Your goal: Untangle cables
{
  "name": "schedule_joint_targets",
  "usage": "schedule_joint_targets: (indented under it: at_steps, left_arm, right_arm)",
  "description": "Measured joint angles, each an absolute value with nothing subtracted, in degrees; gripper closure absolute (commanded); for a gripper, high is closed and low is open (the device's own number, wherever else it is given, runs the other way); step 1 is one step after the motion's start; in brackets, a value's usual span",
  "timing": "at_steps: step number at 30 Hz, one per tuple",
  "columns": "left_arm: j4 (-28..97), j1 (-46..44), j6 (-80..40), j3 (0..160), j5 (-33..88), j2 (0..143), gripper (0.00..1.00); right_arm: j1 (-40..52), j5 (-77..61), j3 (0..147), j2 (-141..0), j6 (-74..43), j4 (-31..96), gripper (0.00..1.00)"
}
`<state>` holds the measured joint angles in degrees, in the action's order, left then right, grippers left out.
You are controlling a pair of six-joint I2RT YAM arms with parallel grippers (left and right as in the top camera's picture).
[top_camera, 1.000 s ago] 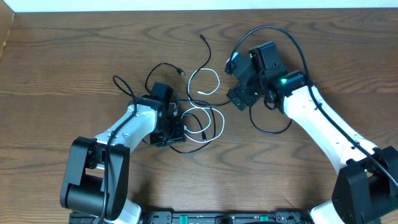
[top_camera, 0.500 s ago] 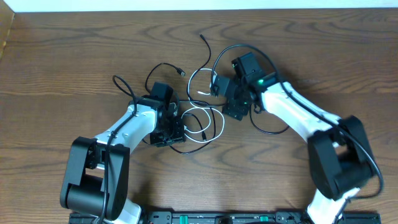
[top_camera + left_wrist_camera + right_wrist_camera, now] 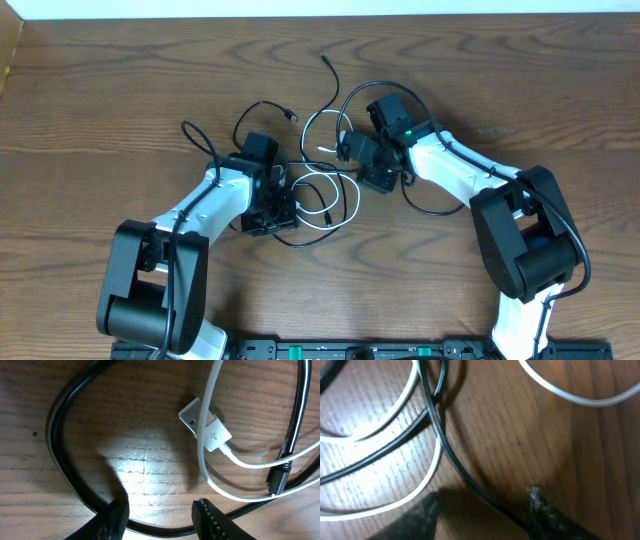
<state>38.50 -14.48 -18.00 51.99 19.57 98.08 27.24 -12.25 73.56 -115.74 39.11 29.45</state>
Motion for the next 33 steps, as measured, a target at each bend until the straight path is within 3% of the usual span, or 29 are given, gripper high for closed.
schedule_joint_targets:
  at_steps: [6,22,33]
  left_arm:
    - [38.5,-14.5,-18.0,52.0,19.6,98.1,0.54]
    - [38.5,-14.5,-18.0,52.0,19.6,98.1,0.54]
    - [38.5,-14.5,-18.0,52.0,19.6,98.1,0.54]
  right_arm:
    - [27.2,-12.2,73.9,-115.8,33.9,31.6,0.99]
    - [27.0,-12.9,74.5,-114.5,17.4,39.2,0.99]
    - [18.2,-21.7,74.2,-94.3,9.9,40.0,0.99]
